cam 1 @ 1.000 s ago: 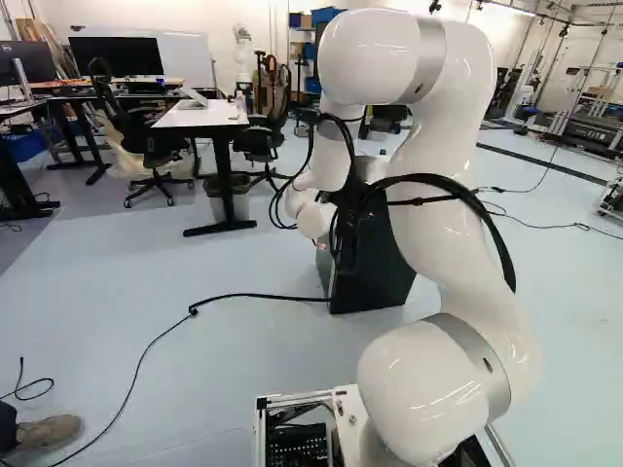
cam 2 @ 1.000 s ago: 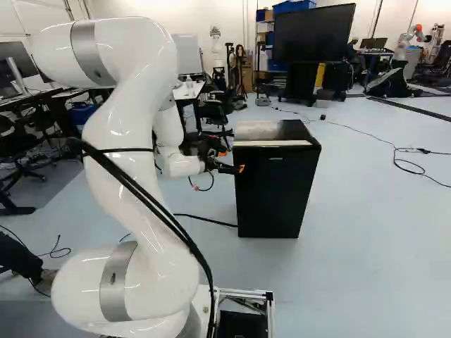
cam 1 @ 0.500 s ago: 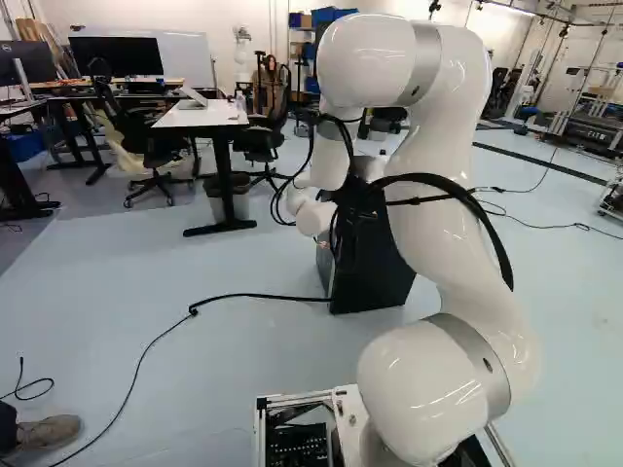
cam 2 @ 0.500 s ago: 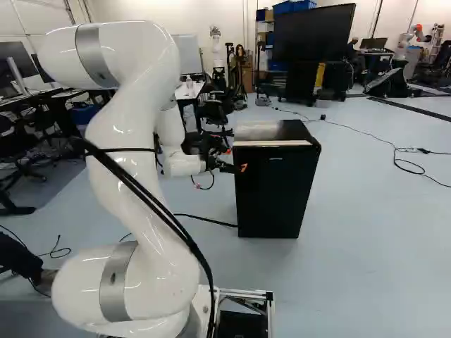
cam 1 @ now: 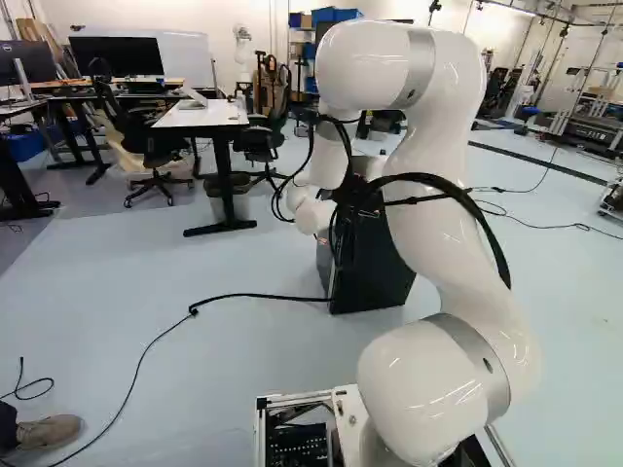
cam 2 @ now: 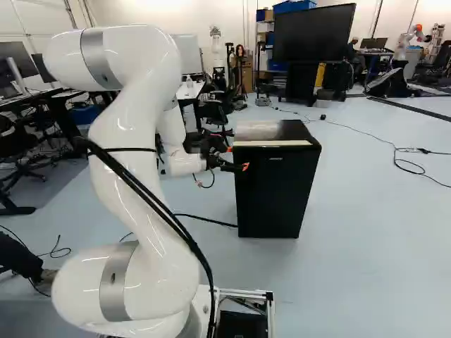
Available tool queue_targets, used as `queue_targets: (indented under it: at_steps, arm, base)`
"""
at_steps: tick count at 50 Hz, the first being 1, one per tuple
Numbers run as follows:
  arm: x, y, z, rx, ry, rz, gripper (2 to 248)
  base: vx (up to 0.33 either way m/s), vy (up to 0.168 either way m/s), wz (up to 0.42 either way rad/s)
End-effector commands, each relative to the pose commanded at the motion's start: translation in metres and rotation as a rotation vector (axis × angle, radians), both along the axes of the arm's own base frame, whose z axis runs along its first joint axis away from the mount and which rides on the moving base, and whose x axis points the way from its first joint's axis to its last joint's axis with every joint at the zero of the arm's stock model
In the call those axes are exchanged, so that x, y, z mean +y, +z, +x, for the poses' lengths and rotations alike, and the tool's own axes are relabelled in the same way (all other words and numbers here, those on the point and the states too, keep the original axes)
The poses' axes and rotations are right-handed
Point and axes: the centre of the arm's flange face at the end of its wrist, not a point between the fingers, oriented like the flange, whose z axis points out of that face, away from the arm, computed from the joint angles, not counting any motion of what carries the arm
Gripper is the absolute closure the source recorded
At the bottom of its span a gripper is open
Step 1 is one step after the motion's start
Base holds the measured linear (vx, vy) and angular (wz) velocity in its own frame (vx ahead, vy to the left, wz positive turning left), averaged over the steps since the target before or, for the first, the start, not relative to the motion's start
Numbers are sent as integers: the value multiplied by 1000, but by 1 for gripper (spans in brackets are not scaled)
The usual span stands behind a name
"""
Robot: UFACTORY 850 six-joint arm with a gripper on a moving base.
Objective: Open the fridge door
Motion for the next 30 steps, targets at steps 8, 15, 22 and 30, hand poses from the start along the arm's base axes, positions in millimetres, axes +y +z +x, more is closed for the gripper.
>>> queue_targets:
  at_steps: [8, 15, 22, 30]
  arm:
    - [-2, 0, 2, -7, -19, -3, 3]
    - [-5, 0, 1, -8, -32, -2, 3]
    - [-11, 1, -6, -1, -56, -1, 3]
    - [-21, 1, -18, 11, -91, 1, 3]
  base:
    - [0, 0, 0]
    - [0, 0, 0]
    - [0, 0, 0]
    - [-2, -5, -21]
